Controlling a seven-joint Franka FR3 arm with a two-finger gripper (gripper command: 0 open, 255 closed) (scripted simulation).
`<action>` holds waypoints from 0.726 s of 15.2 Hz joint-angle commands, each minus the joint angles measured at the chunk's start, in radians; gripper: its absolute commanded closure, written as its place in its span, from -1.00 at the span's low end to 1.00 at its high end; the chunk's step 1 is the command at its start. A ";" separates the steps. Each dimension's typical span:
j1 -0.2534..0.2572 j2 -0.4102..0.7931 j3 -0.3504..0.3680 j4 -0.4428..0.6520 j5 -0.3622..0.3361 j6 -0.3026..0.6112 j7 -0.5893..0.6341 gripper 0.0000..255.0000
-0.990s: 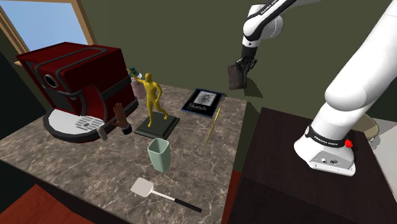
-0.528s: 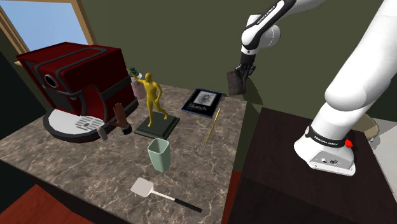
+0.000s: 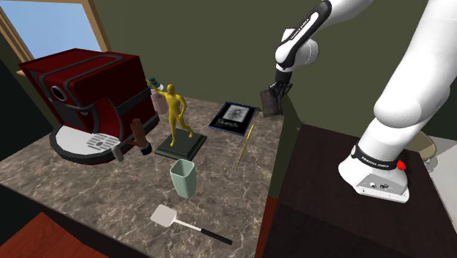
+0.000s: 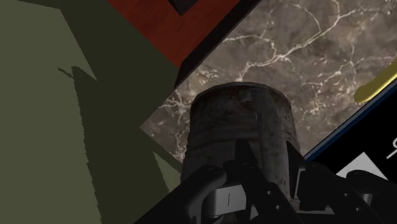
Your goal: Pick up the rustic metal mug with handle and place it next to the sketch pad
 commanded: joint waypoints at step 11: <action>-0.009 0.158 0.019 0.004 0.051 0.155 -0.042 1.00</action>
